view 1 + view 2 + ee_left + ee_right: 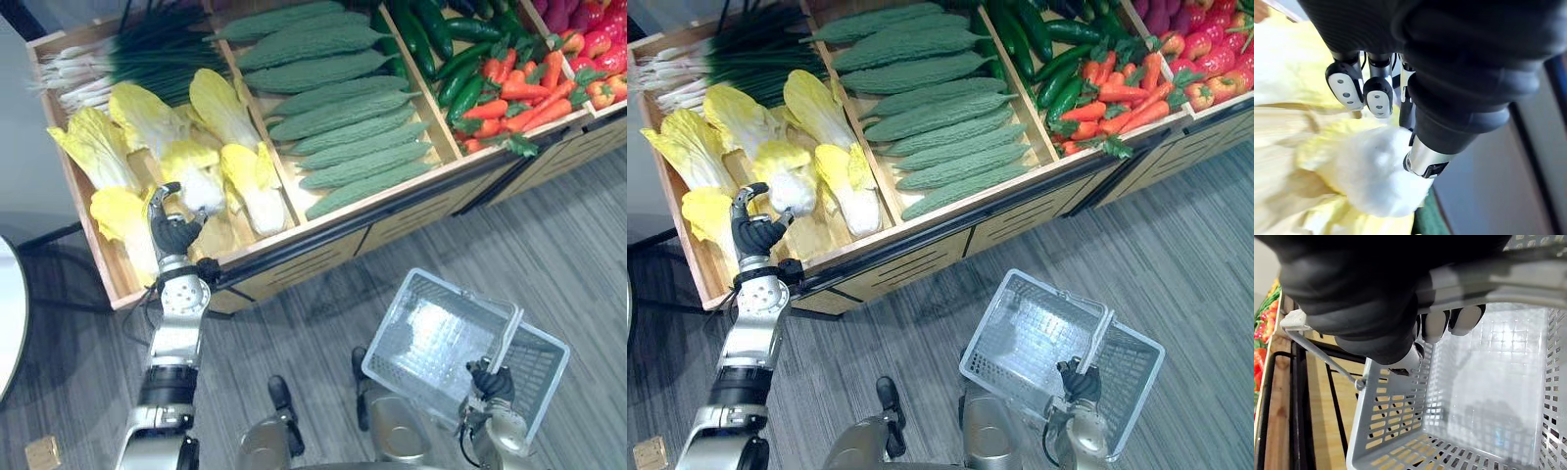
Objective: Pick vegetable in the basket
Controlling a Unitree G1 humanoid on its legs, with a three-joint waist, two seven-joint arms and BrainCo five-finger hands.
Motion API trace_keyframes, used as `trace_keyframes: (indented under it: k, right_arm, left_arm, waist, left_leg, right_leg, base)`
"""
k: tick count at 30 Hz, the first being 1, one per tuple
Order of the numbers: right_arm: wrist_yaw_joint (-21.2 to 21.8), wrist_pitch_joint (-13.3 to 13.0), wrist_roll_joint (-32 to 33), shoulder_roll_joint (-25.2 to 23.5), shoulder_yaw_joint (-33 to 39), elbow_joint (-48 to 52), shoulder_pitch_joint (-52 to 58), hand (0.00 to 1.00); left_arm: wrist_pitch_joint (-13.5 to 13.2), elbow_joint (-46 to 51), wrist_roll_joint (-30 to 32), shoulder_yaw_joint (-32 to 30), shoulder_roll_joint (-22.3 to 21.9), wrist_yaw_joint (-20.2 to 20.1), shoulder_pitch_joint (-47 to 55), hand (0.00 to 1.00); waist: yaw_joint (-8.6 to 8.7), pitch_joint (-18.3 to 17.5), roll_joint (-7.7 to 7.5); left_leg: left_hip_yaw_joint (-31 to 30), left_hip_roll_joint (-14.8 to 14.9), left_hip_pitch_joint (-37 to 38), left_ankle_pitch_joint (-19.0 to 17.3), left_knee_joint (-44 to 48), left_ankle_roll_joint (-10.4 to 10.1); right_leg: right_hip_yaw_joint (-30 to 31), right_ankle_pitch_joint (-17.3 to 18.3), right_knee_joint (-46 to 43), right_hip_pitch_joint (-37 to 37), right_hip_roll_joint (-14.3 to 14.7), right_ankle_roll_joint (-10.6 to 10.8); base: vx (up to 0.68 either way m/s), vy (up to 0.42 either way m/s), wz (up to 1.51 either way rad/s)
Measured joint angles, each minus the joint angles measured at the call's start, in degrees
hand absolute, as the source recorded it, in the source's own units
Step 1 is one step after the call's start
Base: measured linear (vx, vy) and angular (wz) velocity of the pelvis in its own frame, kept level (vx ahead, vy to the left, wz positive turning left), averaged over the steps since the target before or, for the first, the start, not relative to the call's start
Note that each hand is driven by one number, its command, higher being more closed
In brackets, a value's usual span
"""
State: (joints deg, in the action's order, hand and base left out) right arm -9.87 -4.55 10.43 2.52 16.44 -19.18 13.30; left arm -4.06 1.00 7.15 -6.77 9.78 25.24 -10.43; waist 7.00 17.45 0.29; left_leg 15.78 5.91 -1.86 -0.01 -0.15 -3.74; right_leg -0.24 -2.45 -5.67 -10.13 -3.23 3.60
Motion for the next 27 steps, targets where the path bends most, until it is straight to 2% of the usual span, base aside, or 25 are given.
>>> trace_keyframes:
  k: [5,8,11,12,15,22,27]
  right_arm:
    - [0.0,0.62,-0.33,0.02,2.23,0.02,0.97,1.0]
    - [-0.02,0.64,-0.32,-0.33,2.23,0.33,2.08,1.0]
    - [-0.12,0.65,-0.3,-1.49,2.3,1.21,3.37,1.0]
    - [-0.13,0.73,-0.3,-1.91,2.29,2.8,4.28,1.0]
    - [-0.14,0.86,-0.3,-2.32,2.24,5.42,5.93,1.0]
    - [-0.21,0.95,-0.23,-3.52,2.15,7.22,8.48,1.0]
    - [-0.2,1.17,-0.24,-3.6,2.15,7.22,8.62,1.0]
  left_arm:
    - [-2.19,8.32,-1.38,2.82,-5.89,-1.59,11.21,1.0]
    - [-3.12,10.44,-3.14,4.6,-7.86,-2.76,15.13,1.0]
    - [-3.55,10.6,-3.13,5.09,-8.7,-3.11,16.92,1.0]
    - [-3.55,10.64,-3.13,4.93,-9.09,-3.5,17.62,0.0]
    - [-2.96,10.65,-2.9,4.87,-9.44,-3.87,20.66,0.0]
    - [-0.71,10.33,0.08,4.17,-10.77,-2.66,21.68,0.0]
    - [0.39,8.16,0.88,2.02,-10.77,-1.42,21.51,0.0]
  waist:
    - [-0.17,-2.94,2.7]
    - [-0.38,-4.19,3.24]
    - [-1.5,-5.3,3.1]
    - [-1.87,-5.35,3.08]
    - [-1.87,-6.12,2.95]
    - [-2.92,-8.91,2.7]
    - [-2.9,-10.05,3.08]
  left_leg:
    - [0.05,0.1,2.21,0.0,-1.03,0.02]
    - [0.06,0.31,3.84,-0.13,-1.08,0.03]
    - [0.58,1.24,4.45,-0.84,-0.05,-0.31]
    - [0.77,1.63,4.44,-1.68,1.26,-0.42]
    - [0.99,2.31,4.46,-3.14,3.38,-0.5]
    - [1.45,3.17,4.59,-3.71,4.3,-0.7]
    - [1.56,3.16,4.68,-3.68,4.1,-0.75]
  right_leg:
    - [-0.07,1.61,-1.73,1.23,0.16,-0.01]
    - [-0.48,3.63,-4.22,2.15,0.18,-0.24]
    - [-0.67,5.29,-6.64,2.11,0.38,-0.38]
    - [-0.68,6.09,-7.56,2.23,0.46,-0.16]
    - [-0.63,7.1,-9.27,2.44,0.4,-0.66]
    - [-0.9,7.79,-10.55,2.38,0.81,-1.47]
    - [-0.87,7.86,-10.69,2.27,0.82,-1.49]
  base:
    - [0.01,-0.003,0.0]
    - [0.02,-0.025,0.09]
    - [0.0,-0.052,0.03]
    - [-0.01,-0.067,-0.04]
    - [-0.01,-0.029,-0.02]
    - [0.0,-0.007,-0.01]
    - [0.0,0.0,0.0]
